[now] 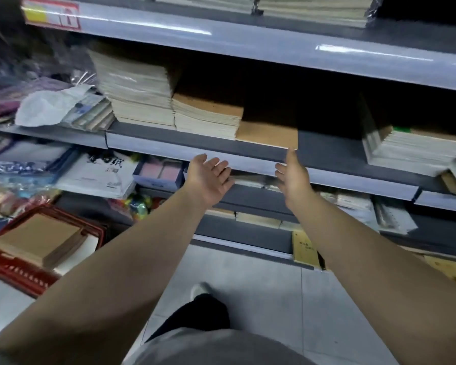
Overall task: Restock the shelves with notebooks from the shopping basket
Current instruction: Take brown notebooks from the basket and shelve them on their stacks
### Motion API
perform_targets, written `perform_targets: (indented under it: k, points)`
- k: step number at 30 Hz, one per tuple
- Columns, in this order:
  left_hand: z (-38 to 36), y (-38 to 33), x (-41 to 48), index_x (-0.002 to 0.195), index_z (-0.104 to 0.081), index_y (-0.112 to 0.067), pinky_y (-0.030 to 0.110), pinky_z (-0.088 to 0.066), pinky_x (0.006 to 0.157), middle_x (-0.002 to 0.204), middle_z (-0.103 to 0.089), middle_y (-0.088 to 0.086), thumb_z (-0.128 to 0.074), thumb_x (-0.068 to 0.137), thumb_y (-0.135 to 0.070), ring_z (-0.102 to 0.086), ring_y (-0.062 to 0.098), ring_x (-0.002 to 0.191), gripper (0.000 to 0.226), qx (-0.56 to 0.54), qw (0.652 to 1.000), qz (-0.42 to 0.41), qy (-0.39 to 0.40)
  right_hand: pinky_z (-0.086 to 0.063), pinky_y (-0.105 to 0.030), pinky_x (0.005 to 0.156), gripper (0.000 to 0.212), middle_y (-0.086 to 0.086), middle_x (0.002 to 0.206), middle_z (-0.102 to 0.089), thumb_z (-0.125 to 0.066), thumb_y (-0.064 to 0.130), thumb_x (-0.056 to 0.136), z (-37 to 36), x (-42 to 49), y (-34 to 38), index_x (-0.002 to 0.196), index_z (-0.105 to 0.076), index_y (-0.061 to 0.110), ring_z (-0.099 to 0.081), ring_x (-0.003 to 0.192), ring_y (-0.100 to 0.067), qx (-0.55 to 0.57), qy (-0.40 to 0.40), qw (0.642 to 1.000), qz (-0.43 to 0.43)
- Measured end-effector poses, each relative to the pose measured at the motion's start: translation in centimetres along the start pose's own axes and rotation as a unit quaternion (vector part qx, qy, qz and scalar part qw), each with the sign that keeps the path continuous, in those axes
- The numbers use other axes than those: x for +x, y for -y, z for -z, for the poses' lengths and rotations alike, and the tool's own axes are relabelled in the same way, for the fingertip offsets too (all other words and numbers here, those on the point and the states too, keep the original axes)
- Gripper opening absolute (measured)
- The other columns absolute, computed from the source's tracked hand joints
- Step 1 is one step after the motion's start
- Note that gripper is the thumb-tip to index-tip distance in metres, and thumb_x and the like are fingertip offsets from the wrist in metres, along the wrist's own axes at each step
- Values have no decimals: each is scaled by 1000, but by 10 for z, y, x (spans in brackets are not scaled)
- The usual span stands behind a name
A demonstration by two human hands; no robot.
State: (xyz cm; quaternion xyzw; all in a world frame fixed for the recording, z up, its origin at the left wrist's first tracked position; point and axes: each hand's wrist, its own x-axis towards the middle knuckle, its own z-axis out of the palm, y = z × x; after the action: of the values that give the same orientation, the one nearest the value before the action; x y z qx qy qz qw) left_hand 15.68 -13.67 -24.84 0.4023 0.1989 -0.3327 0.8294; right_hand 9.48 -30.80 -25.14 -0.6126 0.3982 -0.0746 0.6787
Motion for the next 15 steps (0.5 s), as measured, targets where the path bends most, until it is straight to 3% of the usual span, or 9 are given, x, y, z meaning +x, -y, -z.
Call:
perform_targets:
  k: [2, 5, 7, 12, 15]
  points:
    - [15, 1, -15, 148, -35, -11, 43, -34, 100, 148, -45, 8, -28, 103, -44, -40, 25, 138, 56, -9, 1000, -6, -6, -35, -45, 110, 59, -4, 133, -57, -32, 59, 98, -10, -14, -7, 131, -51, 15, -53, 115, -24, -23, 28, 999, -7]
    - [47, -6, -32, 149, -34, -11, 43, -33, 103, 146, -46, 9, -27, 103, -47, -42, 25, 136, 58, -19, 1000, -15, -20, -37, -38, 103, 55, -4, 132, -58, -31, 58, 98, -36, -35, -16, 125, -54, 16, -55, 113, -22, -46, 61, 997, -18]
    - [70, -12, -39, 150, -32, -11, 44, -31, 106, 146, -46, 10, -27, 103, -48, -42, 25, 136, 60, -21, 999, -16, -27, -36, -33, 95, 58, -5, 131, -59, -32, 58, 98, -57, -50, -22, 134, -49, 15, -55, 106, -17, -37, 83, 996, -25]
    - [132, -34, -48, 152, -26, -11, 46, -26, 113, 151, -39, 12, -28, 102, -51, -34, 25, 142, 64, -28, 999, 4, -40, -35, -40, 101, 58, -8, 134, -57, -31, 55, 100, -117, -84, -45, 139, -44, 14, -54, 122, -24, -78, 143, 985, -52]
    - [176, -56, -52, 149, -31, -11, 44, -36, 104, 149, -41, 11, -32, 100, -52, -37, 26, 139, 64, -22, 998, 13, -59, -36, -42, 101, 59, -8, 132, -59, -29, 57, 99, -164, -95, -61, 139, -44, 16, -57, 118, -23, -133, 172, 975, -46]
